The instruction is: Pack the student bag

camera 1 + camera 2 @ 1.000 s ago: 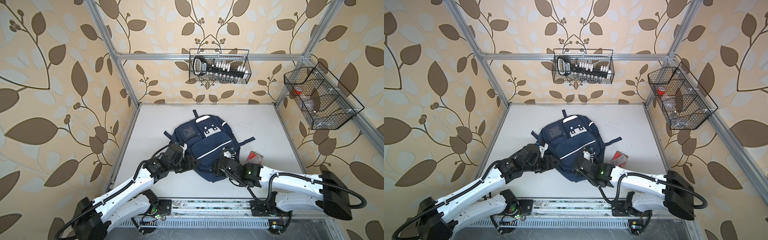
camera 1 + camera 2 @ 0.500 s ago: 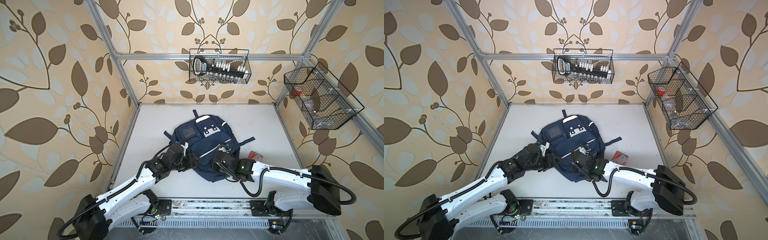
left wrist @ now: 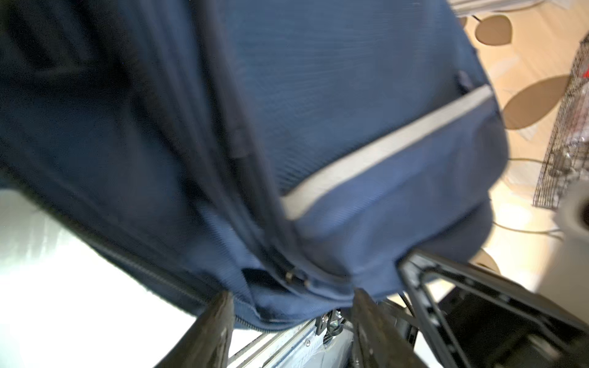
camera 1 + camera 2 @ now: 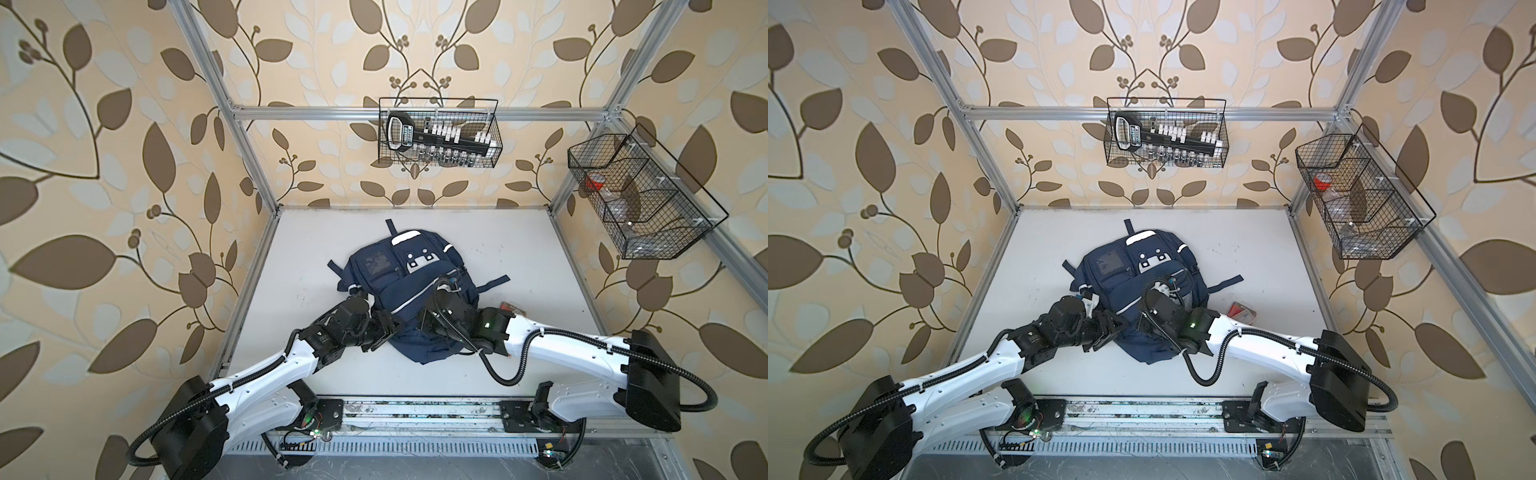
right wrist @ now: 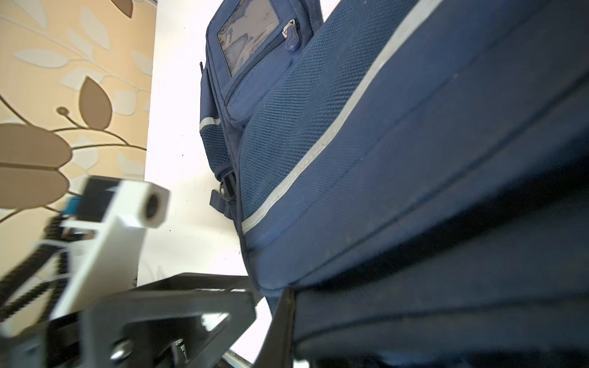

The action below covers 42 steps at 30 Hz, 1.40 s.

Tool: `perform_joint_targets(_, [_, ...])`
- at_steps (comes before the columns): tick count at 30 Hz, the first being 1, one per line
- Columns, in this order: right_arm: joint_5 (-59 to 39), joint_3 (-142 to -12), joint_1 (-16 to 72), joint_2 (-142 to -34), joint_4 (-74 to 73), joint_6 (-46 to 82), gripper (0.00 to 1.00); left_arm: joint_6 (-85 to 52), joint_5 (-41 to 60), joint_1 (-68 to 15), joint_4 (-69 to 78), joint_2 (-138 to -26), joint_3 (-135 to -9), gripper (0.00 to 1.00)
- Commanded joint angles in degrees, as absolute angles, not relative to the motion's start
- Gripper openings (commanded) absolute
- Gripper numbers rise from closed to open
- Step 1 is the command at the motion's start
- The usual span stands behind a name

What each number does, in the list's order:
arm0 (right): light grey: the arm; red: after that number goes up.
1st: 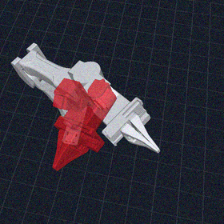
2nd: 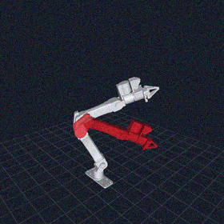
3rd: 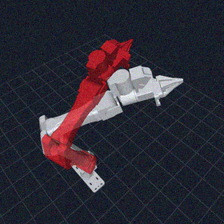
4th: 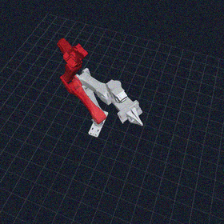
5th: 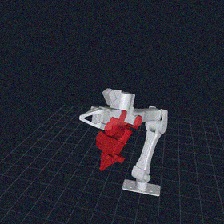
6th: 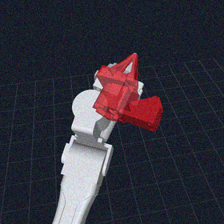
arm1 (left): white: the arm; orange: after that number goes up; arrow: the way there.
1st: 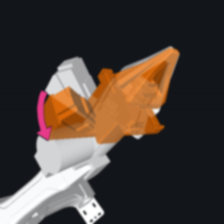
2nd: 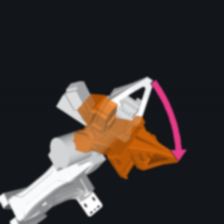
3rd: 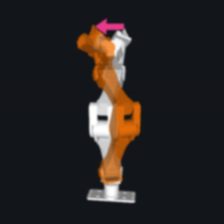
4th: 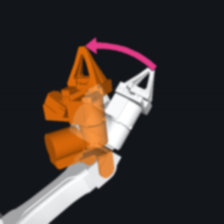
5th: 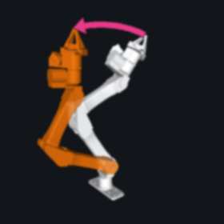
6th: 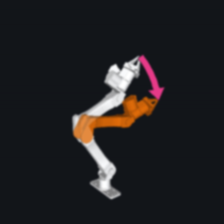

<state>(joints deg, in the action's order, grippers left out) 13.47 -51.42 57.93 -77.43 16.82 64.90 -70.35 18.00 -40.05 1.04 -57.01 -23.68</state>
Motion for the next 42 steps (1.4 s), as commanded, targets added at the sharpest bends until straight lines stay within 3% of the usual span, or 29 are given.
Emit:
perform_joint_targets(1, [13.5, -53.4, 57.5, -77.5, 15.0, 64.6, 0.10, -79.5, 16.6, -42.0, 7.7, -55.5, -21.8, 0.62])
perform_joint_targets(7, [11.8, -52.8, 57.5, -77.8, 13.3, 64.8, 0.09, -81.4, 10.3, -42.9, 3.3, -51.8, -22.9, 0.69])
perform_joint_targets(16, [11.3, -52.1, 57.6, -77.0, 12.2, 64.8, 0.09, -84.3, 13.8, -43.1, 14.8, -64.5, -24.3, 0.59])
perform_joint_targets(30, [10.6, -50.7, 57.6, -75.9, 11.2, 65.4, 0.08, -85.7, 10.5, -45.4, 3.1, -58.0, -28.3, 0.60])
perform_joint_targets(37, [9.9, -50.7, 58.2, -75.6, 11.2, 65.7, 0.08, -86.4, 9.1, -45.4, 8.4, -62.2, -28.0, 0.44])
perform_joint_targets(42, [10.5, -49.9, 58.4, -74.1, 12.0, 65.8, 0.08, -83.8, 7.5, -45.3, 4.7, -63.9, -32.1, 0.39])
